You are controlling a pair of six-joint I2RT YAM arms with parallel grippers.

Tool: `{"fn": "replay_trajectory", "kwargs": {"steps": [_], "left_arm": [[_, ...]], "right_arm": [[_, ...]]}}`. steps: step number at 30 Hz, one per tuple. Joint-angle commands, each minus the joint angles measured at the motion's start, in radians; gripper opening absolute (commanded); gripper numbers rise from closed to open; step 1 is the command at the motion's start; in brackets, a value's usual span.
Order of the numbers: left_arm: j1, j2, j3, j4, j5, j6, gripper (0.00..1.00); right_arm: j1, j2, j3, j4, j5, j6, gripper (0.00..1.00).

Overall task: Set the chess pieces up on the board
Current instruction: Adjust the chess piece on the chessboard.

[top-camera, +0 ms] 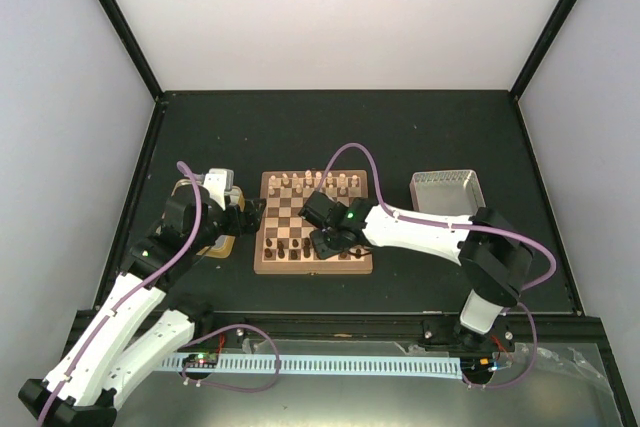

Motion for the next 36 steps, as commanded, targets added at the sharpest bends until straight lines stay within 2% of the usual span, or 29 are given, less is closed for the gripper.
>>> {"fn": "replay_trajectory", "kwargs": {"steps": [1, 23, 36], "left_arm": [[0.008, 0.0, 0.001, 0.02, -0.004, 0.017, 0.99], [0.008, 0.002, 0.001, 0.022, -0.002, 0.015, 0.99], [0.008, -0.014, 0.006, 0.021, 0.002, 0.012, 0.99]], "right_arm": [[0.008, -0.003, 0.017, -0.039, 0.017, 0.0, 0.08], [0.011, -0.019, 0.01, -0.099, 0.034, 0.007, 0.08], [0.011, -0.133, 0.012, -0.027, 0.029, 0.033, 0.34]]}}
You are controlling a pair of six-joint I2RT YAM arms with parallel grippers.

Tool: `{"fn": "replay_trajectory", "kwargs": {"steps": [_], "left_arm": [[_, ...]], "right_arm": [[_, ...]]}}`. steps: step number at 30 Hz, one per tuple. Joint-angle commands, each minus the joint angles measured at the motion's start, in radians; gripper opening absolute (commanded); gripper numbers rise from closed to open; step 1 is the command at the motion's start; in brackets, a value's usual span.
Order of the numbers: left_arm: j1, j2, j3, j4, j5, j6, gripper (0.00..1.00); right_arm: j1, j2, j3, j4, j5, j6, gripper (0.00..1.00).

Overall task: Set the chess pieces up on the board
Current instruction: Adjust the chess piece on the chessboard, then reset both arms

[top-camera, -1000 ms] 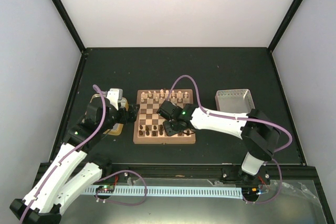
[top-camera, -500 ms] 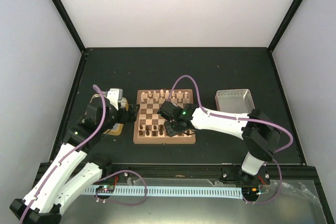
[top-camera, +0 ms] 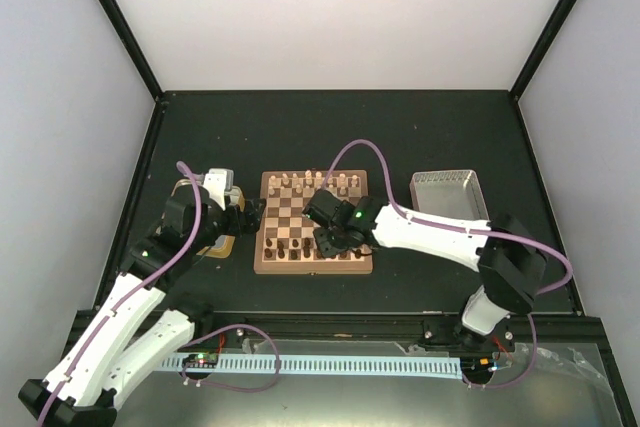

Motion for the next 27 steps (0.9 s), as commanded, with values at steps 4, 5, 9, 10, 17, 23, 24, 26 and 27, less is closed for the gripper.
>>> {"fn": "replay_trajectory", "kwargs": {"steps": [4, 5, 9, 10, 17, 23, 24, 26, 27], "left_arm": [[0.008, -0.038, 0.025, 0.006, -0.007, 0.006, 0.99], [0.008, -0.053, 0.033, 0.002, -0.012, 0.005, 0.99], [0.008, -0.132, 0.068, -0.011, -0.016, 0.026, 0.99], [0.008, -0.161, 0.076, -0.011, -0.022, 0.03, 0.99], [0.008, -0.329, 0.203, -0.145, -0.114, 0.053, 0.99], [0.008, -0.401, 0.313, -0.27, -0.182, 0.069, 0.99], [0.008, -0.41, 0.33, -0.291, -0.194, 0.069, 0.99], [0.008, -0.434, 0.355, -0.328, -0.22, 0.056, 0.99], [0.008, -0.451, 0.361, -0.34, -0.225, 0.049, 0.99]], "right_arm": [[-0.001, -0.191, -0.019, 0.042, 0.087, 0.055, 0.44], [-0.006, -0.227, -0.034, 0.048, 0.116, 0.062, 0.47], [-0.032, -0.426, -0.105, 0.044, 0.295, 0.082, 0.55], [-0.039, -0.482, -0.124, 0.038, 0.359, 0.083, 0.58], [-0.058, -0.886, -0.197, -0.098, 0.638, 0.062, 0.79], [-0.059, -1.114, -0.202, -0.239, 0.744, 0.044, 0.95], [-0.059, -1.138, -0.195, -0.256, 0.755, 0.042, 0.96], [-0.059, -1.175, -0.17, -0.297, 0.778, 0.053, 0.98], [-0.059, -1.193, -0.158, -0.308, 0.784, 0.055, 0.99]]}}
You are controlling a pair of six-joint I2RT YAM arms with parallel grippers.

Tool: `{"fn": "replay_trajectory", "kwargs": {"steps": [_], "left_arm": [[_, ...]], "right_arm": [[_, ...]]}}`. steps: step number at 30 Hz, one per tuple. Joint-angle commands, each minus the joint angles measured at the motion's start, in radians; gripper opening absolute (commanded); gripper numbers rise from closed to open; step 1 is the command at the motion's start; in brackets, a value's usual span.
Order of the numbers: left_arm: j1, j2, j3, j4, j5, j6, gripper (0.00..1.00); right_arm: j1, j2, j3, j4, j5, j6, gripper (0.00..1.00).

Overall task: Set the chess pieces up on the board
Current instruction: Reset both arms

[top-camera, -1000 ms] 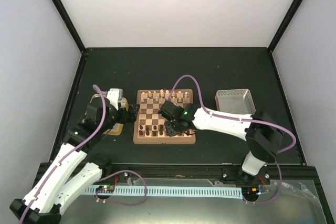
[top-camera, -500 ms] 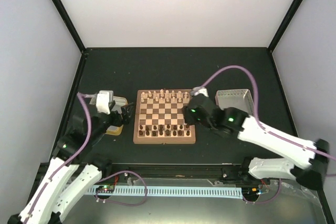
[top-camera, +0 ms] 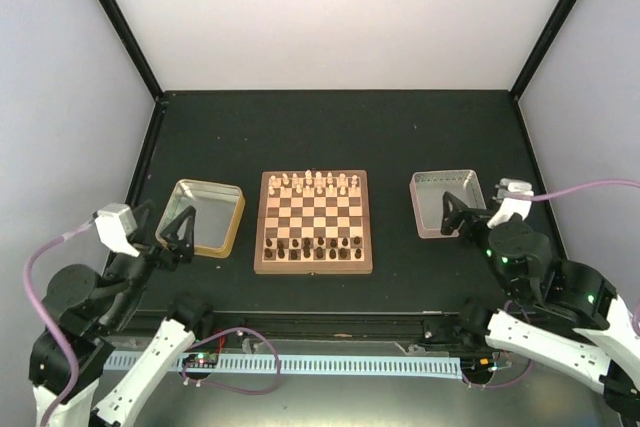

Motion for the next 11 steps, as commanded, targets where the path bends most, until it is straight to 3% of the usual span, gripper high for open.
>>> {"fn": "replay_trajectory", "kwargs": {"steps": [1, 11], "left_arm": [[0.008, -0.058, 0.05, -0.135, -0.072, -0.003, 0.99], [0.008, -0.104, 0.102, -0.21, -0.079, -0.024, 0.99]], "right_arm": [[-0.002, -0.064, 0.035, -0.115, 0.121, 0.009, 1.0], [-0.003, -0.123, 0.028, -0.088, 0.098, -0.002, 1.0]]}}
